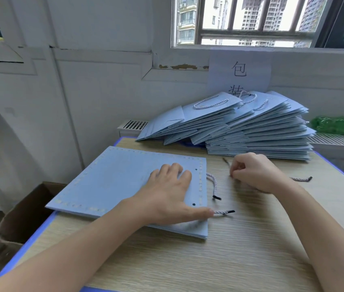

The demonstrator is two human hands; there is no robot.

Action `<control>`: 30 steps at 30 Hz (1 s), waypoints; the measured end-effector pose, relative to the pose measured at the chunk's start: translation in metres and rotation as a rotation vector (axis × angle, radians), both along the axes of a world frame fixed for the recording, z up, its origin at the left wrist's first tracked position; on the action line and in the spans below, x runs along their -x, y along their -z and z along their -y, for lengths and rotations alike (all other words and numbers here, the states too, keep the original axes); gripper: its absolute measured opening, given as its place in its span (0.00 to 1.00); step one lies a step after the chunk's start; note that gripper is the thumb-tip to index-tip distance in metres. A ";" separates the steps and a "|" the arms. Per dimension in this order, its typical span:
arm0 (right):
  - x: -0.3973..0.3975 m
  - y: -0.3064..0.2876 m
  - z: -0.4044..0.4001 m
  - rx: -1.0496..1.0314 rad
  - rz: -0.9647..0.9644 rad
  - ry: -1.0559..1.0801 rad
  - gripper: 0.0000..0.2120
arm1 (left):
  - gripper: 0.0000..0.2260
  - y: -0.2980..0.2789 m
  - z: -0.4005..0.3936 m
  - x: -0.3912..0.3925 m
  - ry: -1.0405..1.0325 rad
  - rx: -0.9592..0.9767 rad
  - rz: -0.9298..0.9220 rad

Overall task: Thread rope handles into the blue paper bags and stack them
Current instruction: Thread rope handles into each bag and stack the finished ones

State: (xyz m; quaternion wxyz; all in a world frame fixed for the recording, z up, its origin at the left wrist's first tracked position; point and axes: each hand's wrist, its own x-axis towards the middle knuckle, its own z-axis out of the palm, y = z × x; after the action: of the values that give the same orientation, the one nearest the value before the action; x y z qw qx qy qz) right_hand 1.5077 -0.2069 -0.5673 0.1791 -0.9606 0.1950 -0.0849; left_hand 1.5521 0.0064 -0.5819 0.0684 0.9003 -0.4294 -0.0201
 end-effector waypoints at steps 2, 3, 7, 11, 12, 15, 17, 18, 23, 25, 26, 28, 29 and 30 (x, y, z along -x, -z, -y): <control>0.002 -0.005 -0.005 -0.049 -0.028 -0.038 0.06 | 0.39 -0.004 -0.004 -0.003 0.022 -0.047 -0.027; 0.002 -0.006 -0.006 -0.061 -0.026 -0.037 0.06 | 0.39 -0.006 -0.006 -0.005 0.035 -0.072 -0.042; 0.001 -0.004 -0.005 -0.064 -0.014 -0.033 0.03 | 0.37 -0.009 -0.014 -0.010 0.034 -0.088 -0.089; -0.001 0.002 -0.010 -0.077 -0.007 -0.106 0.08 | 0.36 -0.012 -0.016 -0.011 0.015 -0.089 -0.118; -0.003 0.004 -0.013 -0.045 0.011 -0.117 0.06 | 0.37 -0.013 -0.018 -0.011 0.013 -0.099 -0.140; -0.005 0.006 -0.015 -0.026 0.150 -0.099 0.02 | 0.40 -0.016 -0.022 -0.012 0.019 -0.138 -0.198; -0.003 0.003 -0.017 -0.167 0.232 -0.128 0.03 | 0.41 -0.015 -0.023 -0.013 0.031 -0.162 -0.199; -0.001 -0.001 -0.022 -0.259 0.250 -0.187 0.03 | 0.41 -0.015 -0.023 -0.013 0.035 -0.164 -0.193; 0.006 -0.013 -0.058 -0.406 0.158 -0.532 0.08 | 0.42 -0.011 -0.023 -0.016 0.049 -0.112 -0.178; 0.007 -0.012 -0.068 -0.304 0.098 -0.585 0.09 | 0.40 -0.011 -0.024 -0.016 0.051 -0.101 -0.172; 0.007 -0.011 -0.071 -0.256 0.084 -0.597 0.10 | 0.38 -0.011 -0.023 -0.016 0.055 -0.097 -0.167; 0.008 -0.008 -0.077 -0.203 0.108 -0.612 0.09 | 0.36 -0.011 -0.023 -0.016 0.061 -0.086 -0.164; 0.007 -0.007 -0.080 -0.196 0.138 -0.621 0.08 | 0.36 -0.011 -0.023 -0.016 0.061 -0.079 -0.169; 0.006 -0.005 -0.082 -0.197 0.168 -0.632 0.08 | 0.37 -0.011 -0.023 -0.016 0.059 -0.072 -0.174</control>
State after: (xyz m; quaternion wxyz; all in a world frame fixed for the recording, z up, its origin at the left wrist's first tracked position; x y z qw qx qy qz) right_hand 1.5015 -0.1248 -0.5626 0.3039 -0.9413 -0.1203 -0.0847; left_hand 1.5680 0.0295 -0.5707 0.0725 0.8841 -0.4470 -0.1156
